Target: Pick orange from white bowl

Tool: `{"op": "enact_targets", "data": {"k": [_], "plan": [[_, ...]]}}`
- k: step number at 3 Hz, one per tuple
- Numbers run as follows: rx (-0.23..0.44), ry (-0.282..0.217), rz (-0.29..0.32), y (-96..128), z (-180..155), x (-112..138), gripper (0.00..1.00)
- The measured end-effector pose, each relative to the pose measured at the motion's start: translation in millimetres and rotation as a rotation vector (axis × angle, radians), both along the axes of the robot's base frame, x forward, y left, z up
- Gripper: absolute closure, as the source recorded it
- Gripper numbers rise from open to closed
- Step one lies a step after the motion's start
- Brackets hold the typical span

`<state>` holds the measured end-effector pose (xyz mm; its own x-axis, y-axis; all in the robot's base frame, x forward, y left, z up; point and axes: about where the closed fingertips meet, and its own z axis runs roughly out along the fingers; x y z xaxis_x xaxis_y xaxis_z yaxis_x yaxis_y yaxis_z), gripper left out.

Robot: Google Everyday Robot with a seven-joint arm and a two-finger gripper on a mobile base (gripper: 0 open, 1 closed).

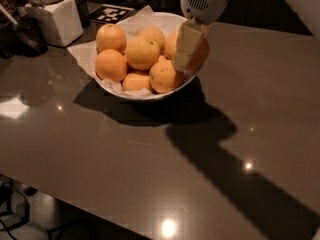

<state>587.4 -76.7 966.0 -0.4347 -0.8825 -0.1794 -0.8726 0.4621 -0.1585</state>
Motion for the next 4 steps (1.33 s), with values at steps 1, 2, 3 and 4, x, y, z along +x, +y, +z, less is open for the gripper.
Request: {"op": "enact_targets", "data": {"k": [1,2,3,4], "plan": [[-0.004,0.007,0.005,3.6,-2.2,2.2,0.21],[-0.006,0.014,0.01,6.1,-6.0,7.2,0.39],[-0.006,0.014,0.01,6.1,-6.2,7.3,0.62],[-0.006,0.014,0.01,6.1,-6.1,7.3,0.86]]}}
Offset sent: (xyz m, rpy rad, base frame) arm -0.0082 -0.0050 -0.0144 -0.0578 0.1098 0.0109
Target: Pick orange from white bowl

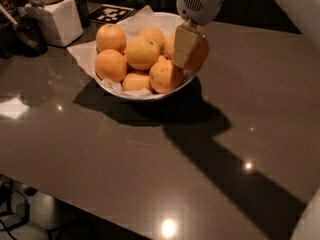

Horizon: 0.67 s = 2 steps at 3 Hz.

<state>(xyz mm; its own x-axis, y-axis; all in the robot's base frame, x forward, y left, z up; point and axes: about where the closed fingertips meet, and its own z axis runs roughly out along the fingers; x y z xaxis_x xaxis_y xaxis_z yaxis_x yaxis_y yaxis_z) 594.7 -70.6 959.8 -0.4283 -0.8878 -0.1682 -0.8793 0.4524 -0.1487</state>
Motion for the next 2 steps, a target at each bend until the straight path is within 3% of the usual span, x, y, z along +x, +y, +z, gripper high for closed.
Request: {"op": "enact_targets", "data": {"k": [1,2], "plan": [[0.028,-0.061,0.059,5.1,11.2,-4.5,1.0],[0.07,-0.121,0.153,10.2,33.3,-20.2,1.0]]}}
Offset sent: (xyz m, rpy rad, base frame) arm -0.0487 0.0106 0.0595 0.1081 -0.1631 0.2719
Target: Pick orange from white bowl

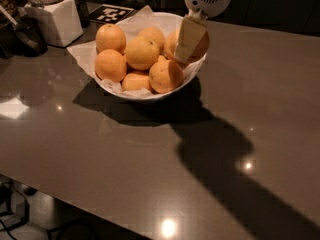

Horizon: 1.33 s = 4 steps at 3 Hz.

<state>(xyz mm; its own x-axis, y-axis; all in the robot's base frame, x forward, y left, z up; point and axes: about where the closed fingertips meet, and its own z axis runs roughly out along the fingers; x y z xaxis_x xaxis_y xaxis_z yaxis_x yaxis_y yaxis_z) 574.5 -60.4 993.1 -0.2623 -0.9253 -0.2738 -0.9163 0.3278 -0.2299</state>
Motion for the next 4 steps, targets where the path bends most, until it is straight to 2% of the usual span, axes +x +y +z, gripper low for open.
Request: {"op": "enact_targets", "data": {"k": [1,2,4], "plan": [[0.023,-0.017,0.087,7.3,13.5,-11.2,1.0],[0.052,-0.018,0.167,5.0,26.2,-25.1,1.0],[0.143,-0.002,0.281,-16.2,39.5,-57.1,1.0]]}}
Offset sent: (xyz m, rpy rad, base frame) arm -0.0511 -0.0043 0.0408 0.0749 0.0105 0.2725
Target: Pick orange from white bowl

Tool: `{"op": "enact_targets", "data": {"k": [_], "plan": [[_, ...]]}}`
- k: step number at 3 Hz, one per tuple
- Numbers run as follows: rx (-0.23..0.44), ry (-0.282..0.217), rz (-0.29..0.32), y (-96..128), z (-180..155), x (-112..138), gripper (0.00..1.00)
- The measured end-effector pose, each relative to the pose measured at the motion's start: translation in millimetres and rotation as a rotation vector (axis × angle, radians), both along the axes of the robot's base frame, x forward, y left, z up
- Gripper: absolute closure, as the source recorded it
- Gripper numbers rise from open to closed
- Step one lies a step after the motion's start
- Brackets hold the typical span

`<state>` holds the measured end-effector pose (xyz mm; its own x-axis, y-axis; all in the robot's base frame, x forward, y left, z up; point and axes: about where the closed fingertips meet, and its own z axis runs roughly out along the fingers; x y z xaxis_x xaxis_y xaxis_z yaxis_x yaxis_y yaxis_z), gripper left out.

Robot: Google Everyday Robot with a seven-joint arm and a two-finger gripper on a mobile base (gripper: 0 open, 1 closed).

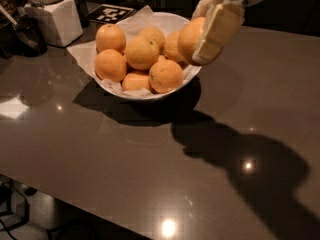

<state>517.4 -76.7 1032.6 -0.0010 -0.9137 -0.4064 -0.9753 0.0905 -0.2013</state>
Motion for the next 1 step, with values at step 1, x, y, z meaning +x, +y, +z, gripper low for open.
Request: {"op": "enact_targets", "data": {"k": [1], "plan": [[0.021,-0.024,0.005,-11.4,3.4,-15.1,1.0]]}}
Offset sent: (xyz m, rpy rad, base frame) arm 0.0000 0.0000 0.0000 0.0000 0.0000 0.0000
